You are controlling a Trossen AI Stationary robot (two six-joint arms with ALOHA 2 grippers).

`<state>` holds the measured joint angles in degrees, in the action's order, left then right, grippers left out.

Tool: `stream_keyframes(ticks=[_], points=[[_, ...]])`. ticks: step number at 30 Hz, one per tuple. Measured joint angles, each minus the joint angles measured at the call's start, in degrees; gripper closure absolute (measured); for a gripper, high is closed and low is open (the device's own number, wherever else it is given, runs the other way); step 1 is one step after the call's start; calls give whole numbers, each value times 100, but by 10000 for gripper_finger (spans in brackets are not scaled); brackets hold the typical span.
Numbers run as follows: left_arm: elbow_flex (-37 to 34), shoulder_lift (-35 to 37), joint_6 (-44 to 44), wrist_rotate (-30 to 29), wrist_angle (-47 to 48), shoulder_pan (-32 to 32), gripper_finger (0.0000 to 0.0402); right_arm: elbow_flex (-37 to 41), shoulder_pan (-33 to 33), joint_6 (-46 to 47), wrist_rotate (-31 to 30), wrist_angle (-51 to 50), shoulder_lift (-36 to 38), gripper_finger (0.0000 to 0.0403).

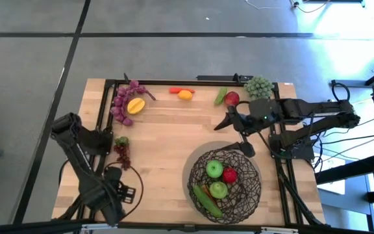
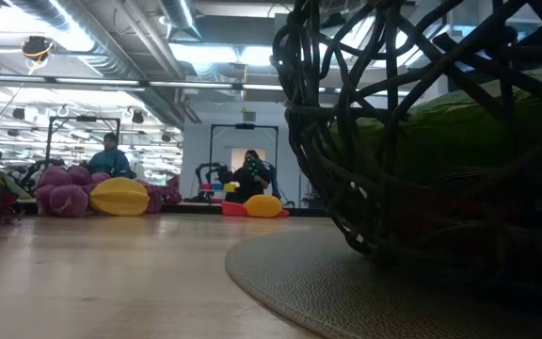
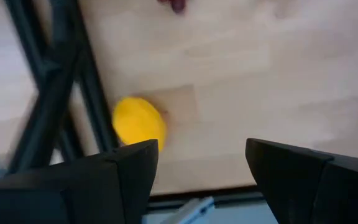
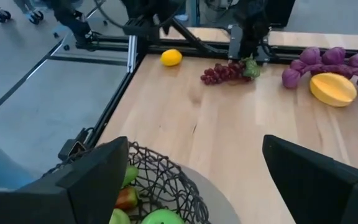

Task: Build produce basket
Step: Put the bottom yellow lemon into the wire basket

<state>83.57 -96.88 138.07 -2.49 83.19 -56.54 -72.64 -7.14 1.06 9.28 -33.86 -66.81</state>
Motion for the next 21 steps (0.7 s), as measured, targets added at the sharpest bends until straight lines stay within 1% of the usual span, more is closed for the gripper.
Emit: stream_keyframes(ticks=[2, 6, 10, 16, 21], points=[[-197, 0, 129, 25, -341, -162, 168, 0, 28, 9, 0, 73, 7, 37], [-578, -2, 122, 162, -1106, -351, 168, 0, 87, 11, -2, 338, 11, 37], [-987, -2, -120, 208, -1654, -522, 168, 0, 174, 17, -3, 461, 13, 37], [-1530, -2, -387, 684, -1853, -708, 168, 0, 295, 181, -13, 619, 15, 37], [-1870, 2, -685, 854, -1935, -832, 168, 0, 381, 306, -15, 716, 15, 37]])
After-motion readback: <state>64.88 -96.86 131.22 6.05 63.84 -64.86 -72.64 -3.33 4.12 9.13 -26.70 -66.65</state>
